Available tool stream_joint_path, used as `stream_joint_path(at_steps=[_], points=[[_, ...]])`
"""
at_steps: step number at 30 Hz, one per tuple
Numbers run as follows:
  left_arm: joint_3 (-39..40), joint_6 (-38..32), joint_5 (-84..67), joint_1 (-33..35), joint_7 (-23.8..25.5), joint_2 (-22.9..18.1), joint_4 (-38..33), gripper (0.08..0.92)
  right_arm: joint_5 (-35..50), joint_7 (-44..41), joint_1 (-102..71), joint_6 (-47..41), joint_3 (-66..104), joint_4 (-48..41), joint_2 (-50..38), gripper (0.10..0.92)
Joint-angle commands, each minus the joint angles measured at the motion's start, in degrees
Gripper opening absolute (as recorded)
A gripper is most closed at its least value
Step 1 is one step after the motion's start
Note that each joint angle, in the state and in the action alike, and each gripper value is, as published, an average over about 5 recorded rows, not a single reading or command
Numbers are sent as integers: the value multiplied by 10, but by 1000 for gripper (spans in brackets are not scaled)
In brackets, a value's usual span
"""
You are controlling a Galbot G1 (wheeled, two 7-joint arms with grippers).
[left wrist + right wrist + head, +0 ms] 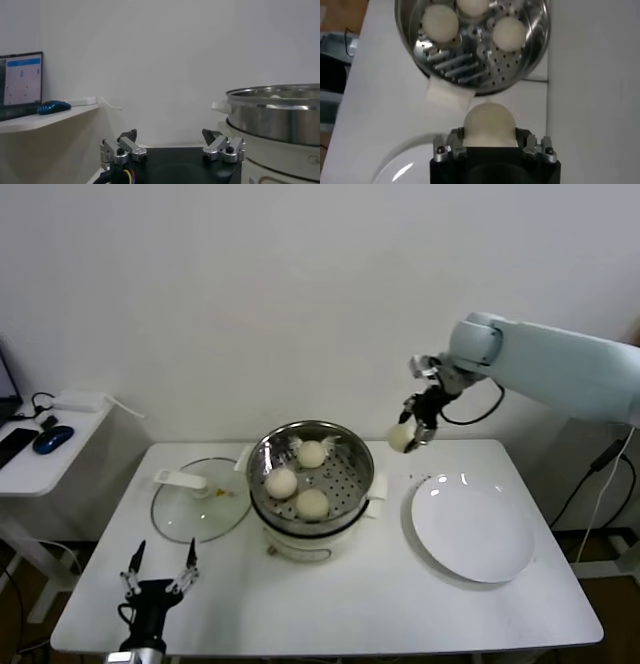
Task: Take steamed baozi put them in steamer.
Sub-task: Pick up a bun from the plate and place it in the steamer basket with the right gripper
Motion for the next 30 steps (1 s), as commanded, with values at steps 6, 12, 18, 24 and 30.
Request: stream_joint_path(at_steps=[6, 12, 18, 24, 30], points=[[-5, 3, -1, 2, -1, -1, -1, 823, 88, 20, -20, -22, -33, -39, 169, 670], [-9, 0, -9, 7, -2, 4, 4, 823, 74, 19, -55, -21, -29, -61, 185, 670], [-12, -1, -14, 7, -2, 7, 7, 823, 57, 19, -74, -19, -29, -79, 186, 670], [-12, -1, -16, 6, -2, 8, 9, 823, 39, 20, -84, -18, -29, -92, 179, 670], [-11, -2, -16, 7, -2, 8, 11, 823, 27, 23, -92, -19, -26, -99, 171, 670]])
